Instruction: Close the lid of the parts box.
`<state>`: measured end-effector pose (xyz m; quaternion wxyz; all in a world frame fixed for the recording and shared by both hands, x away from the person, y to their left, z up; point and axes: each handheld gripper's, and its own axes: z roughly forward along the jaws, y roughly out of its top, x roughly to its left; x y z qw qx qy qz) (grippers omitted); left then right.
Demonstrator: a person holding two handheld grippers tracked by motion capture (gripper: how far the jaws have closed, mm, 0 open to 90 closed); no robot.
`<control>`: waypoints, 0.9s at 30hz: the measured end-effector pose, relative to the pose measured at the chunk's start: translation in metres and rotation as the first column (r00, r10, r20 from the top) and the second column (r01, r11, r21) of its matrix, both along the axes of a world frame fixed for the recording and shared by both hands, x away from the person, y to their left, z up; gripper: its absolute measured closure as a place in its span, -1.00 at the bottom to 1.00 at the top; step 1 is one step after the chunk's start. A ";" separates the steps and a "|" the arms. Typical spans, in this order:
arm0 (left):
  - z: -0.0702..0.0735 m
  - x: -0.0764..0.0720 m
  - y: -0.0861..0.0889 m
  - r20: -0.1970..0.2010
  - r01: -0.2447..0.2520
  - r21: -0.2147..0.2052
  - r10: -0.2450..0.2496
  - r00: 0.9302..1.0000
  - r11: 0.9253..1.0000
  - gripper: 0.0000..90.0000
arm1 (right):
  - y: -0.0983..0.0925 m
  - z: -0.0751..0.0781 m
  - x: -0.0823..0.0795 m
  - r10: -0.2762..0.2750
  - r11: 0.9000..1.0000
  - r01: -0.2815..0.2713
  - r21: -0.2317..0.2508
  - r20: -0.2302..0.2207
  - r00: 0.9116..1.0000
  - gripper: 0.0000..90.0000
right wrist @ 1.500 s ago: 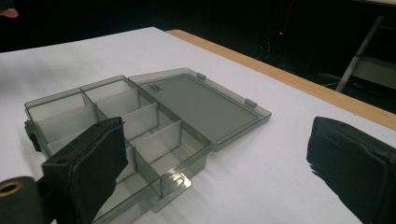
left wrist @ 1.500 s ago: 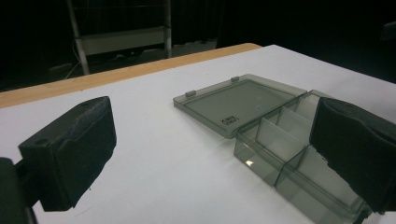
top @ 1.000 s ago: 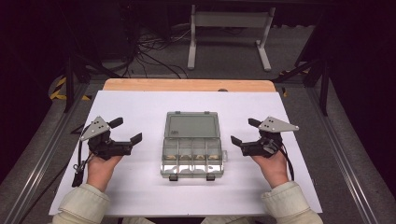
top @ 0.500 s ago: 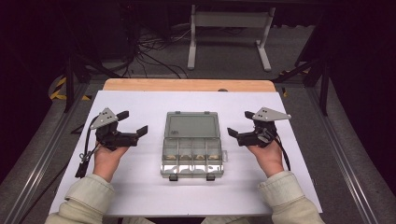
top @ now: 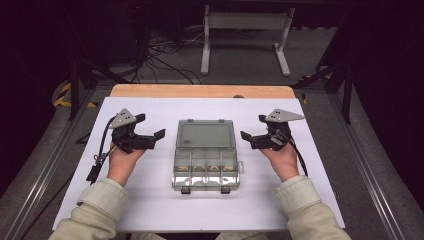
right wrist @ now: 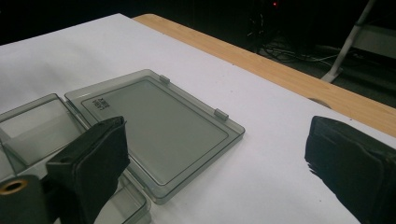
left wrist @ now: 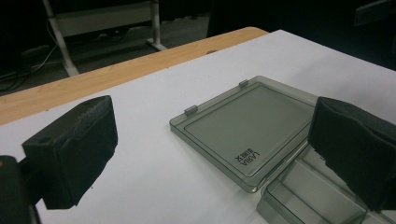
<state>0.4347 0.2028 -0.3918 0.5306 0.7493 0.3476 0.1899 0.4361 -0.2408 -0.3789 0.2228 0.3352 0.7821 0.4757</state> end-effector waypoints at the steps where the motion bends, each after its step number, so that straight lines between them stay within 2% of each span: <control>1: 0.000 0.001 -0.001 -0.008 0.000 0.000 0.000 1.000 1.000 -0.94 | 0.000 -0.001 0.002 -0.004 1.000 0.004 0.003 -0.001 1.000 -0.86; 2: -0.001 0.003 -0.002 -0.011 0.002 -0.009 -0.002 1.000 1.000 -0.94 | 0.000 -0.001 0.004 -0.005 1.000 0.005 0.003 -0.002 1.000 -0.86; 9: -0.004 0.015 -0.008 -0.019 -0.002 0.021 0.002 1.000 1.000 -0.94 | 0.001 -0.003 0.014 -0.012 1.000 0.012 -0.002 -0.013 1.000 -0.86; 16: -0.011 0.025 -0.015 -0.041 0.002 0.009 -0.002 0.999 1.000 -0.94 | 0.003 -0.011 0.024 -0.016 1.000 0.016 0.015 -0.034 0.999 -0.85; 19: -0.014 0.025 -0.018 -0.034 0.008 0.030 -0.007 0.999 1.000 -0.94 | 0.003 -0.014 0.026 -0.016 1.000 0.017 0.013 -0.043 0.999 -0.79; 20: -0.015 0.025 -0.019 -0.039 0.015 0.028 -0.014 0.999 0.999 -0.93 | 0.004 -0.015 0.027 -0.013 1.000 0.014 0.007 -0.044 0.999 -0.75; 22: -0.015 0.025 -0.019 -0.033 0.013 0.048 -0.011 0.999 0.999 -0.87 | 0.003 -0.015 0.027 0.002 1.000 -0.002 -0.003 -0.046 0.999 -0.53; 23: -0.015 0.024 -0.019 -0.046 0.020 0.052 -0.018 0.999 0.998 -0.81 | 0.004 -0.015 0.026 0.013 1.000 -0.014 -0.006 -0.045 0.999 -0.39; 24: -0.016 0.025 -0.019 -0.061 0.022 0.040 -0.020 0.998 0.999 -0.75 | 0.004 -0.014 0.026 0.017 1.000 -0.018 -0.017 -0.042 0.999 -0.29; 25: -0.016 0.025 -0.018 -0.071 0.029 0.035 -0.027 0.997 0.999 -0.61 | 0.004 -0.014 0.025 0.034 0.999 -0.036 -0.025 -0.043 0.998 -0.04; 26: -0.017 0.026 -0.018 -0.078 0.021 0.040 -0.018 0.997 0.999 -0.47 | 0.005 -0.013 0.024 0.045 0.999 -0.046 -0.026 -0.044 0.998 0.12; 27: -0.017 0.026 -0.018 -0.078 0.021 0.040 -0.018 0.997 0.999 -0.30 | 0.005 -0.013 0.024 0.045 0.999 -0.046 -0.026 -0.044 0.998 0.12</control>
